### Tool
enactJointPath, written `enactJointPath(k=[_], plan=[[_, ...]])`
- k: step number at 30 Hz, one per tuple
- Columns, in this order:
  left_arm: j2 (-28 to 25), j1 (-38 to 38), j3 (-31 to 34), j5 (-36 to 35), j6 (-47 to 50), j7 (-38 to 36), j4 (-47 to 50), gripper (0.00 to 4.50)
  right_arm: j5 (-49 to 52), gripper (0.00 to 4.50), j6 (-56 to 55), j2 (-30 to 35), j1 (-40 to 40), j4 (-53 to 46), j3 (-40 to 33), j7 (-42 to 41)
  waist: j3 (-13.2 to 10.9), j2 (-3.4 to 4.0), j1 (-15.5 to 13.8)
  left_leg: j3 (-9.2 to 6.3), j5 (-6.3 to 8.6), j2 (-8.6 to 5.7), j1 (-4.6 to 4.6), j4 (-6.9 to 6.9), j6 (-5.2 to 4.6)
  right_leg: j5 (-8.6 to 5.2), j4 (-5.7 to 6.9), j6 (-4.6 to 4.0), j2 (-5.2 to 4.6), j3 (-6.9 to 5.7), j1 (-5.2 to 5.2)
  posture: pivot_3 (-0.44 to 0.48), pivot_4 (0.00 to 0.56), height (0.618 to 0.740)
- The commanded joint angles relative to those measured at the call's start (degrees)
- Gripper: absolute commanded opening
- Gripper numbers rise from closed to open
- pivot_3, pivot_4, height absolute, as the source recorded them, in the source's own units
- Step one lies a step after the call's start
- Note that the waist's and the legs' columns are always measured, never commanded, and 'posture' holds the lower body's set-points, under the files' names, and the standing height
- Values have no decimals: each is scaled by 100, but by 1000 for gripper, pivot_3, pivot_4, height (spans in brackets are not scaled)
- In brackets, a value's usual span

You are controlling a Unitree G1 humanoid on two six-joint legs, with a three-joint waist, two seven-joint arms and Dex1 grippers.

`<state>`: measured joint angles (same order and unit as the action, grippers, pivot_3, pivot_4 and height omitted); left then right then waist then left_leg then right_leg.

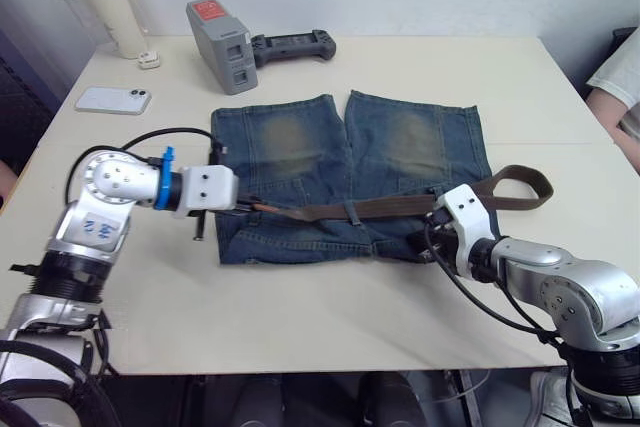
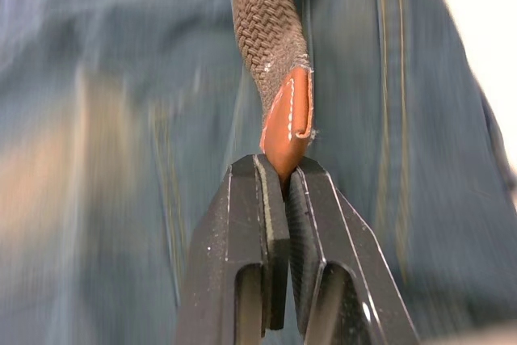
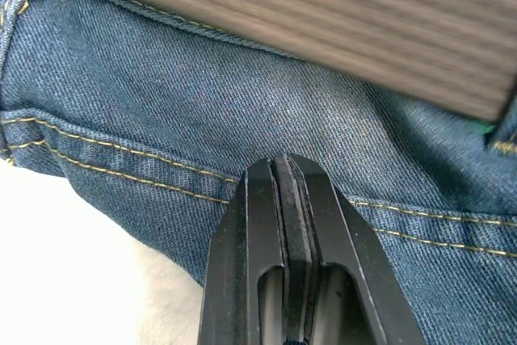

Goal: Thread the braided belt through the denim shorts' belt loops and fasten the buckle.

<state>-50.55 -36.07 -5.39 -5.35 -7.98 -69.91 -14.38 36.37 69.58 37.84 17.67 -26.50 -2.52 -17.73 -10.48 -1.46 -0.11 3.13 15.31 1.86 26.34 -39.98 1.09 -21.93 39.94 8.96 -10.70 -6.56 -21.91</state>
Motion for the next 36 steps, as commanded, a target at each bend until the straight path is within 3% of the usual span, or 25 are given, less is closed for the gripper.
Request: enactJointPath(k=[1,7,10,16,18,23,27,30,33,34,36], plan=[[110,-61,244,-244,327,208,239,56,-224,0,77,73,26,245,102,-13,3,-6,-14,-2,1,0,0,-2,-1,0,0,0,-1,-1,2,0,150,664],[436,52,289,-550,963,297,755,56,-302,0,77,36,204,297,189,-116,4,-6,17,-5,1,1,-2,-1,0,0,0,0,0,-4,5,0,150,664],[413,124,367,-757,1229,182,865,1180,-284,0,91,29,225,240,164,-163,4,-6,18,-5,1,1,-3,0,1,0,0,0,0,-4,5,0,150,664],[-153,231,647,-1176,1545,-533,734,3757,-21,0,161,225,138,-179,-90,-507,1,-2,22,-4,1,1,-1,7,1,0,-5,0,0,-5,0,0,150,664],[-303,104,817,-1433,1916,-694,595,4424,82,0,-92,513,95,-437,-184,-914,-1,0,5,-4,1,0,8,7,2,0,-7,0,0,-6,-6,0,150,664],[-379,-252,1178,-1832,2689,-658,322,4424,357,0,-699,1155,110,-938,-408,-1904,-3,3,10,-5,2,-1,10,5,1,0,-9,0,-1,-7,-6,0,150,664],[-429,-243,1198,-2167,3374,-836,567,4424,546,0,-664,1385,199,-991,-433,-2176,-4,4,29,-3,2,0,0,15,1,0,-13,0,0,-7,-1,0,150,664],[-488,120,1008,-2427,4105,-874,1233,4500,163,922,-1000,1728,514,-1023,286,-2562,-5,7,42,0,2,0,1,20,2,0,-14,0,0,-3,-4,0,150,664],[-470,403,873,-2413,4419,-689,1723,4500,-220,2294,-1182,1612,851,-864,956,-2527,-6,7,39,1,0,1,-3,22,4,0,-15,0,0,-1,-4,0,150,664],[-430,474,881,-2419,4432,-622,1845,4500,-369,2949,-1246,1554,950,-775,1155,-2506,-5,7,36,0,0,2,-3,21,5,0,-14,0,0,-1,-4,0,150,664],[-402,579,880,-2467,4535,-539,2046,4500,-674,3586,-1352,1434,1168,-590,1558,-2466,-5,7,33,0,0,2,-2,21,5,0,-14,0,0,-1,-5,0,150,664]])
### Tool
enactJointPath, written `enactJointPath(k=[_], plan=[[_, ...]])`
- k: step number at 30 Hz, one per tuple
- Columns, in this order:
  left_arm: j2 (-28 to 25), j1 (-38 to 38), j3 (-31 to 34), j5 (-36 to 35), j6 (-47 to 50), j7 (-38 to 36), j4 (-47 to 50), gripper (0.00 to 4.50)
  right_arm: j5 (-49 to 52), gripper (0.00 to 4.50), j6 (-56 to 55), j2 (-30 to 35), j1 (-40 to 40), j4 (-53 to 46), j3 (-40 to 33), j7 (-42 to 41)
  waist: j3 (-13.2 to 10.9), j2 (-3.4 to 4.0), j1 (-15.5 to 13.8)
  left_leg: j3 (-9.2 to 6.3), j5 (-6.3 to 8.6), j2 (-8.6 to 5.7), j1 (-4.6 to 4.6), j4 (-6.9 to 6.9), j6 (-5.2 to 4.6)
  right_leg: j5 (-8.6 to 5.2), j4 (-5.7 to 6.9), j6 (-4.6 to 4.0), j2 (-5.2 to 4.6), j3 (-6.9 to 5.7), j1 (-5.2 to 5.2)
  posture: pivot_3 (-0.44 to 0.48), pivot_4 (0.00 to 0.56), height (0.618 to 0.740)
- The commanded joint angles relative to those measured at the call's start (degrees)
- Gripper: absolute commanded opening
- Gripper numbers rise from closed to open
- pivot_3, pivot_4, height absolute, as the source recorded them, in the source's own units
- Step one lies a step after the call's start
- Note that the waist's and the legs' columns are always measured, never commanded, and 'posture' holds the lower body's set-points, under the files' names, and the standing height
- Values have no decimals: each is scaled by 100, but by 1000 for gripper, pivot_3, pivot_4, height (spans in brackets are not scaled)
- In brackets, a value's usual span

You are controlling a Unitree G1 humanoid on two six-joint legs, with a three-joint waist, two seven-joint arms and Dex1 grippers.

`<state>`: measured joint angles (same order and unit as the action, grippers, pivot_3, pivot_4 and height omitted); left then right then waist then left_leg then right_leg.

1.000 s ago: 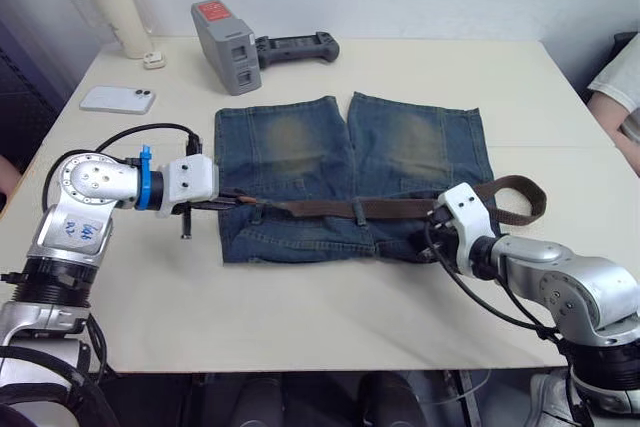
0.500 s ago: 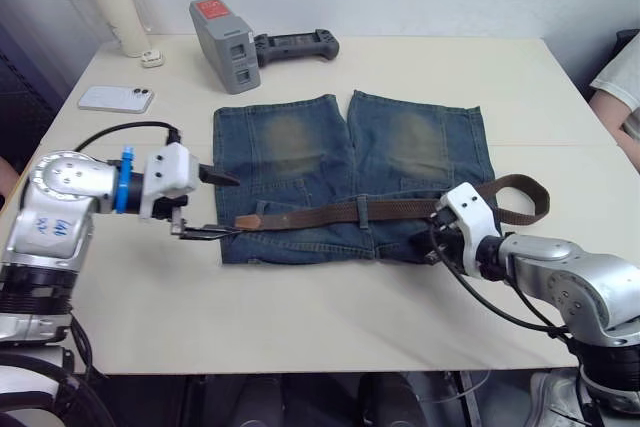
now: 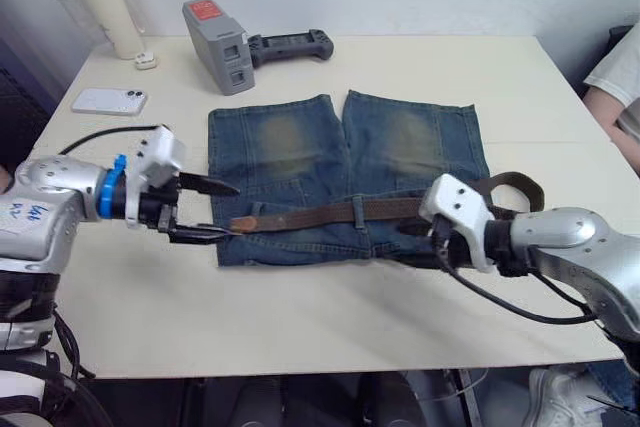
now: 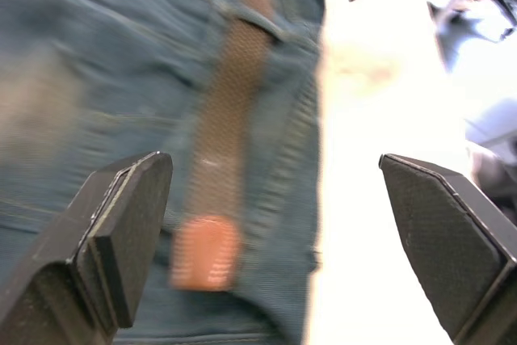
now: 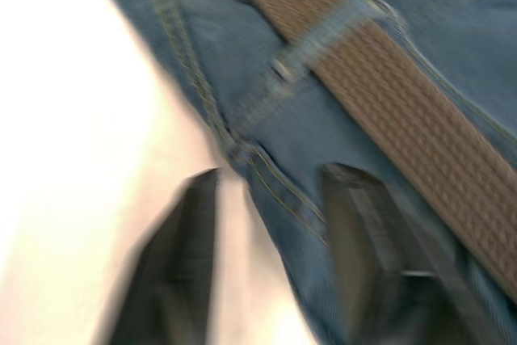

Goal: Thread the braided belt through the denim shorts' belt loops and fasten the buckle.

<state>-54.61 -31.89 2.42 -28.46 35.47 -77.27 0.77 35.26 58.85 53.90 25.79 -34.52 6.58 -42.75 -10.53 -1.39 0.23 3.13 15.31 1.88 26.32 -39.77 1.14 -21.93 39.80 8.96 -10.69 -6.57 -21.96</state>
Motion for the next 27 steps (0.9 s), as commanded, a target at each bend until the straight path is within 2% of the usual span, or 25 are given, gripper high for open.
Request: enactJointPath(k=[1,2,3,10,13,18,21,27], plan=[[0,223,90,-156,201,221,612,4500,-667,4114,-280,-258,459,305,803,73,0,0,-2,1,0,0,0,0,0,0,-1,0,0,1,0,0,150,664],[-11,282,86,-146,215,254,680,4500,-748,4415,-284,-356,540,403,926,113,0,-1,-3,1,0,-1,0,-1,0,0,-1,0,-1,2,0,0,150,664],[-23,331,88,-130,213,289,738,4500,-793,4472,-262,-441,590,490,1018,137,0,-1,-5,2,0,-1,2,-3,0,0,-1,0,-1,2,0,0,150,664],[25,363,294,-313,404,560,986,4500,-1445,4472,-416,-742,613,1146,1472,302,0,-1,-11,1,0,-2,3,-4,0,0,-1,0,-1,0,0,0,150,664],[89,333,264,-318,397,648,995,4500,-1621,3837,-593,-672,573,1247,1499,181,0,-1,-11,1,0,-1,-1,-4,0,0,1,0,-1,0,1,0,150,664],[465,179,216,-176,91,1005,864,4500,-2207,1518,-1900,514,323,1253,1455,-869,-4,4,-64,1,2,-8,6,-8,-1,0,-4,0,-5,-1,2,0,150,664],[545,194,174,-173,58,1063,894,4500,-2469,165,-2503,860,155,1544,1252,-1088,-4,3,-53,2,7,-7,7,-13,-4,0,-6,0,-5,0,4,0,150,664],[698,148,-18,-109,-67,1080,841,4500,-2983,63,-3575,1238,-79,2465,934,-1348,-4,2,-40,3,7,-7,3,-19,-4,0,-5,0,-5,1,10,0,150,664]])
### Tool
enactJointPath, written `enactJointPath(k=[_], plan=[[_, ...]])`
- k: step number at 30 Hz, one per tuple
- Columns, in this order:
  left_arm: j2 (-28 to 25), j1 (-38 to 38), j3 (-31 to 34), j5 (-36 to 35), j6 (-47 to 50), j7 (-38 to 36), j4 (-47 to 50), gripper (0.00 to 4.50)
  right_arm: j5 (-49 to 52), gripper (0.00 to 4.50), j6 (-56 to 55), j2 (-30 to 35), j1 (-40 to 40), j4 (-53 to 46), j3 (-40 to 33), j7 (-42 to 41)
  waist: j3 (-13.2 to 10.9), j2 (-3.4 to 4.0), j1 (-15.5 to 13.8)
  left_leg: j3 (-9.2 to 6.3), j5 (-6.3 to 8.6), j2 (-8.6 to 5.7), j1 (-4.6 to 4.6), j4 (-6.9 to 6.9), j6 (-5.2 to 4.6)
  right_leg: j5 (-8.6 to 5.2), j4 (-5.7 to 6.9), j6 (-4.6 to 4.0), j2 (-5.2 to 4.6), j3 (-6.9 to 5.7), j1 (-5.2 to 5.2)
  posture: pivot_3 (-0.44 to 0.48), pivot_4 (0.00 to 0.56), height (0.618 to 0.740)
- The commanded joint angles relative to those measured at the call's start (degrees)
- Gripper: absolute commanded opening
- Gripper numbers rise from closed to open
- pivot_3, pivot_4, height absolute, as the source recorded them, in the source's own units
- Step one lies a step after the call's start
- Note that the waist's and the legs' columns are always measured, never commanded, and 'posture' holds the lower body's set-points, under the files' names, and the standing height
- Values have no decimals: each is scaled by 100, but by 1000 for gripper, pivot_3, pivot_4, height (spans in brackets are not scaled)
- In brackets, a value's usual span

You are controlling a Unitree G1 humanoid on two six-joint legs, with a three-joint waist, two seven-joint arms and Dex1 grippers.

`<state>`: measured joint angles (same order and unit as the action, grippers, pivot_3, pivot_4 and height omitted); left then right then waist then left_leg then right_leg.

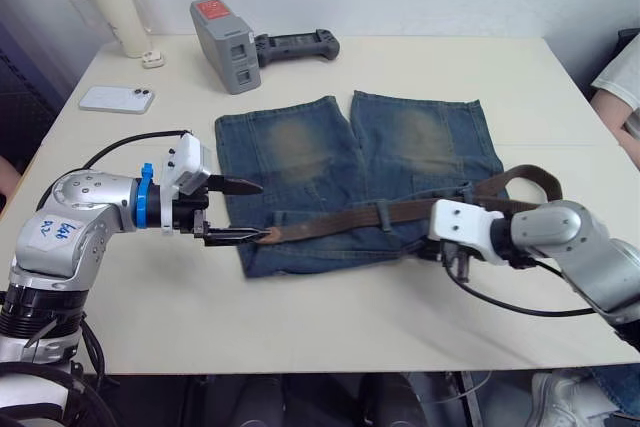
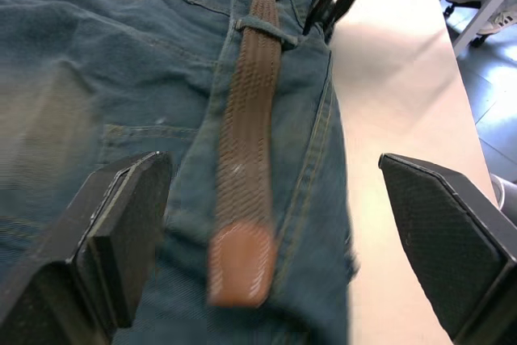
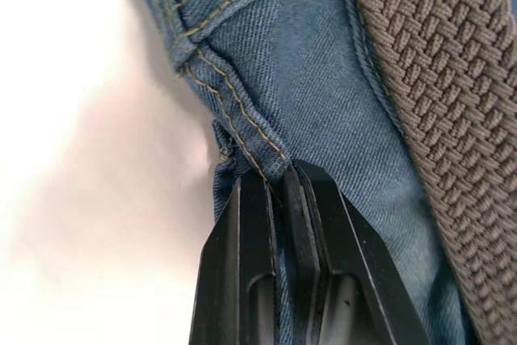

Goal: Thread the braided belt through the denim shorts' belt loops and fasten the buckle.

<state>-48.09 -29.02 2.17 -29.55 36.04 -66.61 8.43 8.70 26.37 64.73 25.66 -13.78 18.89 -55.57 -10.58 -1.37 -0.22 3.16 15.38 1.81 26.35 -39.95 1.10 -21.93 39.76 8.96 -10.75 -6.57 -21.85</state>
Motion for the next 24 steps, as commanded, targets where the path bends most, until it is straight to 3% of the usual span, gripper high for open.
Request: enactJointPath(k=[1,7,15,24], plan=[[66,-163,-21,1,-135,9,60,4500,-387,63,-479,141,-56,548,-352,-86,0,0,11,0,0,0,0,0,0,0,0,0,0,0,0,0,150,664],[165,-265,-210,78,-227,-49,-28,4500,-863,63,-1312,142,45,1473,-459,-127,0,0,16,-1,0,1,-1,-2,0,0,2,0,0,-1,1,0,150,664],[333,-476,-480,223,-377,-128,-248,4500,-1154,63,-1665,222,-142,1758,-998,162,-1,1,16,-2,0,2,-1,-4,1,0,2,0,0,-4,4,0,150,664],[579,-792,-748,407,-655,-313,-627,4500,-840,63,-1065,-192,-488,1157,-1519,223,-1,3,10,-4,0,1,2,-5,0,0,1,0,0,-8,5,0,150,664]])
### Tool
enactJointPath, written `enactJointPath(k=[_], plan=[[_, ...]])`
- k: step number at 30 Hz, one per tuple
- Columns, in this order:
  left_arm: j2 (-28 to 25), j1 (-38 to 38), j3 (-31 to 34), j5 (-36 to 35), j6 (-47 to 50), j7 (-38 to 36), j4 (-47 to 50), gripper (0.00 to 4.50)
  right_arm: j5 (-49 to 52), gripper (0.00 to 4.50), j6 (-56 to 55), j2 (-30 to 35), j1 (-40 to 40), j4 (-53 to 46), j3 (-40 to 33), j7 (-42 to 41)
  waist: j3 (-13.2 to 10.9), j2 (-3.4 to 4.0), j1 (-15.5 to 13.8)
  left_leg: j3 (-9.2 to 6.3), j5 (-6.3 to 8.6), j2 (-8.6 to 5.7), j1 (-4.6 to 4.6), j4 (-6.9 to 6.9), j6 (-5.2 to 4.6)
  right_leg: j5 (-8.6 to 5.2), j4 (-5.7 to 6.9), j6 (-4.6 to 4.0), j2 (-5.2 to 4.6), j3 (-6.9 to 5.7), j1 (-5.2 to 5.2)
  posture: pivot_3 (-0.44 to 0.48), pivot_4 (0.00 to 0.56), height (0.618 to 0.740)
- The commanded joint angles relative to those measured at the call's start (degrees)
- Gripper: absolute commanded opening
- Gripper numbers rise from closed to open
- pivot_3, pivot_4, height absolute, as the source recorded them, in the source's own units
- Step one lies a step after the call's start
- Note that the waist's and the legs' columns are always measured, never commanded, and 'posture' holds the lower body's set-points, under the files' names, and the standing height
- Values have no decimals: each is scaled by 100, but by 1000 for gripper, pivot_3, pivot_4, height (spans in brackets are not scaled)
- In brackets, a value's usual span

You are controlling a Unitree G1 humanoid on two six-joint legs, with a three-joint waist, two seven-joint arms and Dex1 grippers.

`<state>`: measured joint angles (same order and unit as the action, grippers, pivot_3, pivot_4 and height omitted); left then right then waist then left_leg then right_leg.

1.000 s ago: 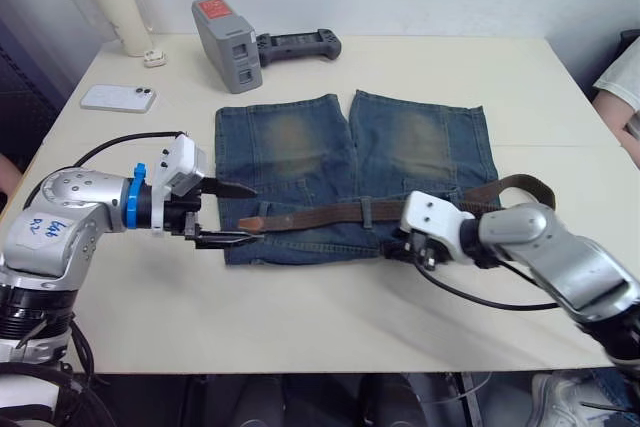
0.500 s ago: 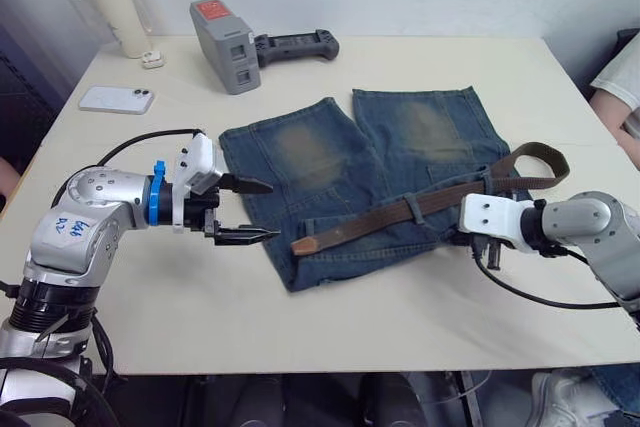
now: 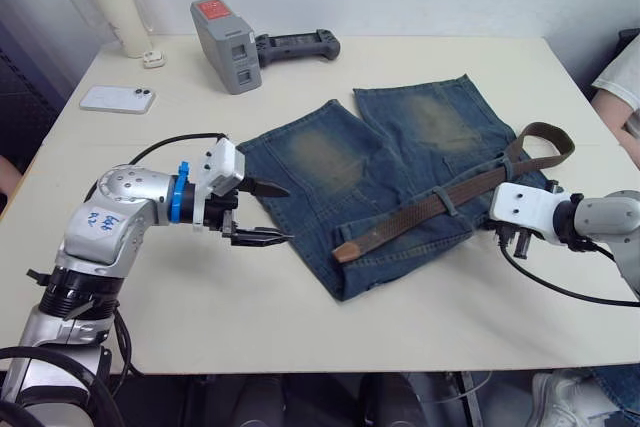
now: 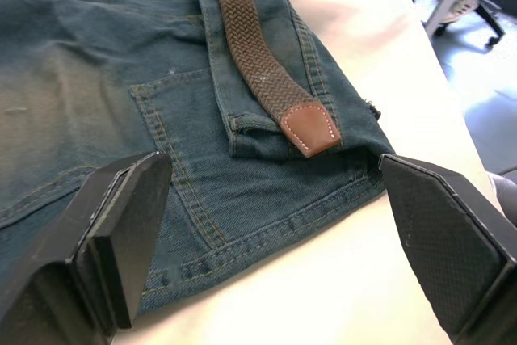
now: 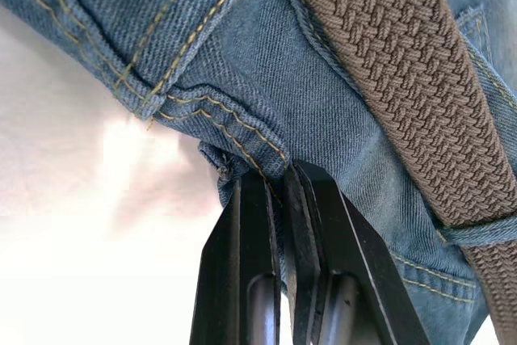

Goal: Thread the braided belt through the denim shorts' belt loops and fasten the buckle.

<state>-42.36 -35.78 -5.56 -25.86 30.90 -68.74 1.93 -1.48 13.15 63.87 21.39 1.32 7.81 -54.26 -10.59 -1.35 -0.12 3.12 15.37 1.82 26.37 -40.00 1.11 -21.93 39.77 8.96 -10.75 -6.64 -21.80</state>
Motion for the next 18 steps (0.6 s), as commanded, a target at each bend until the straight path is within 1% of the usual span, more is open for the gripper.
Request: enactJointPath(k=[1,3,4,5,7,9,10,12,13,14,16,18], plan=[[19,-140,1,53,-163,-128,-10,4500,346,63,507,-179,-106,-570,-609,131,0,1,5,0,0,0,-1,1,0,0,1,0,0,0,0,0,150,664],[47,-182,-35,89,-203,-176,-76,4500,558,63,886,-245,-164,-877,-901,138,-2,3,11,-3,0,3,-1,2,1,0,1,0,2,-2,0,0,150,664],[58,-202,-56,112,-234,-211,-111,4500,674,808,1106,-203,-194,-1050,-1084,93,-3,5,6,-3,-1,3,-2,1,1,0,2,0,2,-2,0,0,150,664],[71,-220,-69,129,-251,-234,-139,4500,743,1033,1284,-107,-227,-1211,-1269,41,-3,6,2,-3,-1,2,0,0,1,0,2,0,1,-2,0,0,150,664],[86,-252,-93,152,-281,-278,-195,4500,827,1958,1605,144,-309,-1490,-1525,-127,-4,7,-1,-3,-1,1,0,1,1,0,1,0,1,-2,1,0,150,664],[103,-282,-124,179,-322,-328,-253,4500,1042,2975,2099,377,-265,-1785,-1859,-271,-4,7,-2,-3,0,1,-1,2,1,0,-1,0,1,-2,1,0,150,664],[132,-293,-117,166,-364,-356,-273,4500,1169,3520,2338,463,-247,-1934,-2018,-318,-4,7,0,-4,0,2,-1,3,1,0,-1,0,2,-3,1,0,150,664],[188,-336,-120,122,-349,-393,-292,4500,1492,4462,2851,503,-243,-2292,-2293,-362,-4,7,2,-5,0,2,-3,2,1,0,-2,0,2,-4,5,0,150,664],[191,-355,-155,126,-339,-444,-291,4500,1695,4462,3161,416,-196,-2491,-2407,-304,-4,7,4,-8,0,2,-5,3,1,0,-3,0,2,-6,10,0,150,664],[192,-365,-190,138,-322,-488,-282,4500,2059,4462,3641,182,-67,-2723,-2546,-176,-4,7,13,-10,0,2,-7,3,1,0,-4,0,2,-7,13,0,150,664],[205,-364,-224,146,-304,-542,-261,4500,2834,4462,4730,-530,216,-3114,-2881,227,-4,7,24,-13,0,5,-10,4,1,0,-6,0,4,-9,18,0,150,664],[303,-398,-198,221,-455,-447,-333,4500,3417,4462,5707,-1391,64,-3815,-3188,694,-4,6,2,-24,-2,7,-10,6,4,0,-11,-1,7,-19,26,0,150,664]])
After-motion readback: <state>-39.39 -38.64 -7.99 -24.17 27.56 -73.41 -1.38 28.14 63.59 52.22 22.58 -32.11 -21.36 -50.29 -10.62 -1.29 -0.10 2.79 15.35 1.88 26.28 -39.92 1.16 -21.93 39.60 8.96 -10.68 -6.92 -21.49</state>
